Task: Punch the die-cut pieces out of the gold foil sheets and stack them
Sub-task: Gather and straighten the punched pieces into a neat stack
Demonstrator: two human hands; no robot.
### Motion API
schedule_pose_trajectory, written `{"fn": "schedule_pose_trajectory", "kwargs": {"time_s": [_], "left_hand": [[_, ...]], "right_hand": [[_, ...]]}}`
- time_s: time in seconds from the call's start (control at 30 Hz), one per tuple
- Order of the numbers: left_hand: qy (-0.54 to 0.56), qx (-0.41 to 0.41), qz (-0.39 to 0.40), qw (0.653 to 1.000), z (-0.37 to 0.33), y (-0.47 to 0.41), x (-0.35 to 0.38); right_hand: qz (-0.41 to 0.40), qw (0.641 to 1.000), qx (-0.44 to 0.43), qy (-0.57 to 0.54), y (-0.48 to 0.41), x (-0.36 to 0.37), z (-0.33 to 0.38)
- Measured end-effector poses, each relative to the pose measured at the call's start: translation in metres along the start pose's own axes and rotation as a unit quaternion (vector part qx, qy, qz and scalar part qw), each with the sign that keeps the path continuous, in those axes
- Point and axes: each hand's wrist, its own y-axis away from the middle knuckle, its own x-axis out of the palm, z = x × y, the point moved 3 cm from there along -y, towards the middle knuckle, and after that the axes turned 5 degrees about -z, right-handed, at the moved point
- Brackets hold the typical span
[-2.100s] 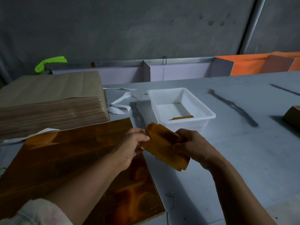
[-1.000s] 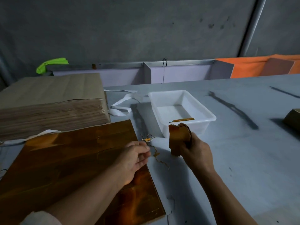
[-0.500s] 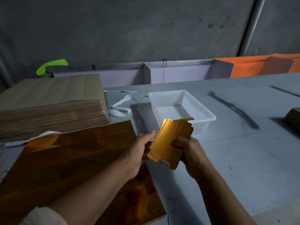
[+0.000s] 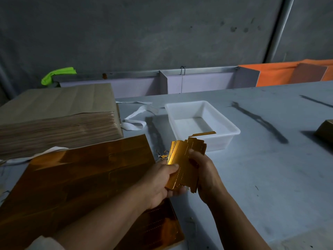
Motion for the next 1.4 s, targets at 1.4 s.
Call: {"fn": "schedule_pose_trajectory", "kwargs": {"time_s": [1.4], "left_hand": [[0.104,-0.08,-0.008,0.991,0.011,-0.001,-0.018]], "right_hand": [[0.039,0.971,0.013,-0.234,0.002,0.011,0.015]]}}
